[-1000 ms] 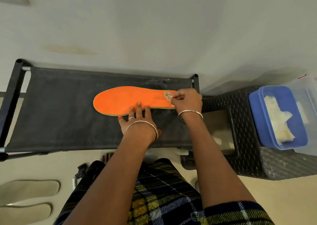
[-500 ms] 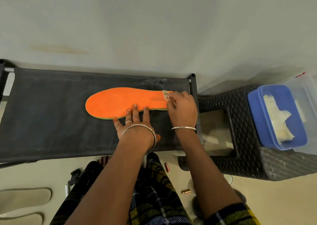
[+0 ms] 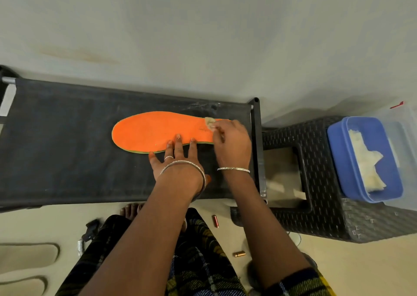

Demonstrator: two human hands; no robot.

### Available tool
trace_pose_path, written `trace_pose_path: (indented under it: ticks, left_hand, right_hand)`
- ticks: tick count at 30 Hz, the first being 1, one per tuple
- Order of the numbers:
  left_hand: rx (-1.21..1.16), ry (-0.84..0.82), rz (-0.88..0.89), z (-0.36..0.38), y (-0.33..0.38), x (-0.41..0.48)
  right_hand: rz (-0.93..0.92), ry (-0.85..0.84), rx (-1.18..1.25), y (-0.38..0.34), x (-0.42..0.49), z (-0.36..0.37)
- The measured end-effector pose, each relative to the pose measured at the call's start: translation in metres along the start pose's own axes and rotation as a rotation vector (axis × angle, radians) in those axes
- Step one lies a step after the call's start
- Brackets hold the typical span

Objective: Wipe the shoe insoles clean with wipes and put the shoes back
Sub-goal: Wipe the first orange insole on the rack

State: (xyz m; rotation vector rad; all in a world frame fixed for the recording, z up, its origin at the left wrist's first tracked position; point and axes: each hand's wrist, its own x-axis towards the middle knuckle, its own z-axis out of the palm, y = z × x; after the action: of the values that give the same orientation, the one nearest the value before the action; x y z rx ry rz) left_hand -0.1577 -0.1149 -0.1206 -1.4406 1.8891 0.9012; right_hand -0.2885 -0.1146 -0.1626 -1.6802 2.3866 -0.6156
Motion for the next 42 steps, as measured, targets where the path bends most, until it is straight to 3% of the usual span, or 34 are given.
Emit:
trace_pose_path:
  ticks: [2, 4, 9, 14, 20, 25, 31, 37, 42]
  left_hand:
    - [-0.015, -0.004, -0.002, -0.001, 0.000, 0.001]
    - [-0.019, -0.009, 0.002, -0.001, 0.000, 0.001]
    - [-0.013, -0.012, 0.012, -0.001, -0.002, 0.002]
    - [-0.028, -0.005, 0.020, -0.001, -0.002, 0.003]
    - [-0.006, -0.025, 0.016, -0.001, -0.004, 0.005]
    - [-0.028, -0.028, 0.019, -0.003, -0.002, 0.004]
    - [0.010, -0.046, 0.014, -0.006, -0.003, 0.005]
    - [-0.018, -0.046, 0.015, -0.006, -0.002, 0.005]
    - [0.012, -0.054, 0.003, -0.005, -0.002, 0.007]
  right_hand:
    - [-0.142, -0.108, 0.006, -0.013, -0.008, 0.005]
    - [-0.209, -0.109, -0.055, -0.010, -0.004, 0.002]
    - [0.036, 0.082, -0.081, 0.010, 0.014, -0.005]
    - [-0.262, -0.129, -0.064, -0.015, -0.001, 0.006]
    - [-0.027, 0.071, -0.095, 0.011, 0.020, -0.001]
    - [-0.299, -0.154, -0.050, -0.014, 0.003, 0.006]
    - [-0.005, 0.057, -0.115, 0.011, 0.021, -0.004]
    - [-0.296, -0.126, -0.065, -0.013, 0.004, 0.008]
    - [-0.010, 0.074, -0.121, 0.013, 0.014, -0.001]
